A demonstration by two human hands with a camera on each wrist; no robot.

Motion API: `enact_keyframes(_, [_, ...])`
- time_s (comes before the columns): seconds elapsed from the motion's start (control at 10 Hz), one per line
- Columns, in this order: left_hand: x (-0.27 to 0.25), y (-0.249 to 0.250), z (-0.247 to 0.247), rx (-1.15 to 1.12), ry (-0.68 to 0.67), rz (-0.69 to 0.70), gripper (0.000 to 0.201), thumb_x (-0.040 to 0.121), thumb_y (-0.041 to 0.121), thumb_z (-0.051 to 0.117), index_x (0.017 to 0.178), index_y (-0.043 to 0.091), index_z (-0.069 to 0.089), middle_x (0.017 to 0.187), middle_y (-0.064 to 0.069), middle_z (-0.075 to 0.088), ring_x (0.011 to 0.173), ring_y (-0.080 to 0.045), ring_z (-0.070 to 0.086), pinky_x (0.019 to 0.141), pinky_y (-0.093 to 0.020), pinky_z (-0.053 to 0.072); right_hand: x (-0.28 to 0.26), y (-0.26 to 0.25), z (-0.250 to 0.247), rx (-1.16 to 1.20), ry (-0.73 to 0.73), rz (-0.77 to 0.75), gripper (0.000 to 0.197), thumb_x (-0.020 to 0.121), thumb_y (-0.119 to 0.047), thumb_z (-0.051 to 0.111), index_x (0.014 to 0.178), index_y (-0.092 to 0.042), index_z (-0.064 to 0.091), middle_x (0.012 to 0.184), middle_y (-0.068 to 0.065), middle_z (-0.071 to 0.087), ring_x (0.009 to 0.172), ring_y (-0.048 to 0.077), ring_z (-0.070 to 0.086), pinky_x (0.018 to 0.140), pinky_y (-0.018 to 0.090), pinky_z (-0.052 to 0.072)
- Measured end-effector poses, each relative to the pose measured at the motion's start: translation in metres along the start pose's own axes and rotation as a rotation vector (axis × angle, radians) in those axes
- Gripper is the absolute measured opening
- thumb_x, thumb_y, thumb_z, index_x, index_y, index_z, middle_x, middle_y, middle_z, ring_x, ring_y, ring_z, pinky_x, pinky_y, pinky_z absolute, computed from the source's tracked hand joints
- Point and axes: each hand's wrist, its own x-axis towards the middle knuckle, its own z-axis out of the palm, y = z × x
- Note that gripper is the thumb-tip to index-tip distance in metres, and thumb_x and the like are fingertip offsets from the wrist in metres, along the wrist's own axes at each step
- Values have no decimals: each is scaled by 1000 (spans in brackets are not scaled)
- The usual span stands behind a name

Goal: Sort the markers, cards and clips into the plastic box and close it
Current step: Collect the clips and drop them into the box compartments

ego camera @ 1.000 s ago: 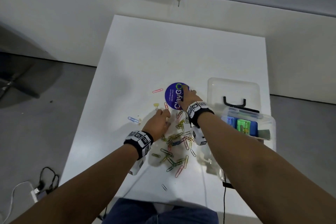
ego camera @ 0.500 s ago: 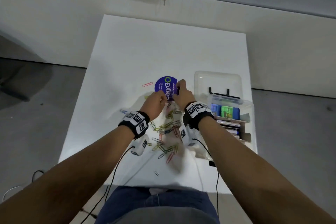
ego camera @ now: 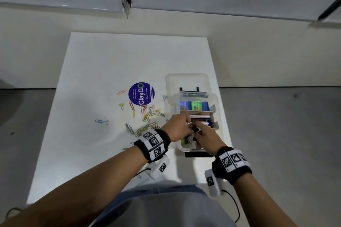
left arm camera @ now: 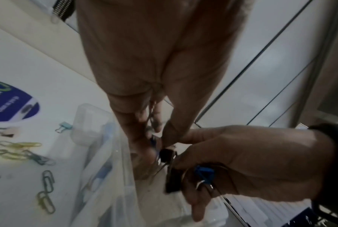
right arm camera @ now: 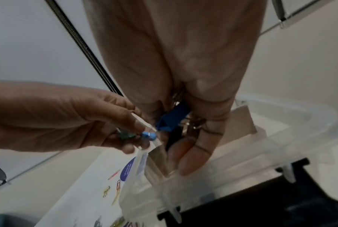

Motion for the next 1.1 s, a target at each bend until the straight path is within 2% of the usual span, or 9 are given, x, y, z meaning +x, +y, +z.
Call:
enact_keyframes(0.1, [2, 6, 7, 111, -119, -20, 49, 86, 5, 59, 128, 5, 33, 101, -19, 62, 81, -27, 59, 57, -27, 41, 5, -1, -2, -92, -50, 12, 34, 94, -8, 43, 121, -25, 54, 97, 3, 67, 76, 20, 63, 74, 40, 59])
enact_keyframes(0.3, [6, 1, -21, 110, -213, -80, 35, 89, 4, 55, 120, 13, 41, 105, -12, 67, 91, -26, 65, 73, -36, 52, 9, -16, -17, -242, -115, -4, 35, 96, -10, 37, 124, -19, 55, 114, 8, 66, 86, 20, 58, 83, 37, 52])
enact_keyframes(0.4, [18, -20, -39, 6, -167, -146, 24, 90, 2, 50, 109, 16, 52, 99, -9, 69, 83, -21, 70, 69, -32, 56, 16, -34, -23, -273, -63, -21, 31, 98, -11, 39, 123, -15, 56, 112, 8, 63, 89, 19, 58, 84, 36, 52])
enact_keyframes(0.5, [38, -56, -54, 80, 35, -216, 15, 92, 7, 50, 100, 19, 54, 97, -10, 66, 83, -25, 68, 63, -33, 50, 34, -62, -18, -269, -8, -45, 31, 98, -9, 36, 121, -13, 57, 115, 9, 65, 95, 23, 63, 82, 31, 50])
enact_keyframes(0.7, [70, -110, -60, 331, 193, -343, 41, 91, 4, 51, 128, 19, 44, 123, -17, 45, 95, -35, 60, 77, -41, 53, 105, -121, 33, -261, 17, -37, 35, 93, -5, 42, 127, -6, 53, 131, 17, 56, 119, 30, 55, 98, 36, 46])
enact_keyframes(0.8, [81, -119, -51, 256, 231, -398, 41, 93, 10, 53, 132, 11, 40, 128, -19, 45, 109, -39, 56, 93, -47, 50, 138, -135, 54, -292, -8, 66, 40, 95, -19, 49, 132, -3, 45, 136, 21, 48, 123, 35, 52, 100, 40, 45])
enact_keyframes(0.9, [84, -137, -44, 286, 287, -323, 44, 92, 3, 51, 135, 5, 41, 133, -23, 43, 114, -39, 54, 93, -42, 48, 163, -132, 65, -381, -39, 157, 49, 96, -20, 51, 137, -1, 35, 140, 22, 38, 126, 38, 48, 102, 43, 43])
enact_keyframes(1.0, [84, -159, -39, 290, 314, -188, 25, 93, 8, 48, 118, 5, 51, 113, -22, 49, 97, -36, 58, 81, -37, 49, 180, -118, 71, -417, 10, 178, 54, 93, -11, 50, 140, -2, 26, 140, 21, 33, 128, 38, 44, 104, 47, 42])
enact_keyframes(1.1, [82, -172, -45, 262, 271, -196, 24, 91, 19, 52, 110, 6, 52, 103, -10, 55, 94, -29, 57, 83, -35, 48, 203, -108, 85, -577, -16, 132, 56, 92, -16, 48, 142, -1, 28, 135, 21, 33, 123, 37, 41, 98, 39, 42])
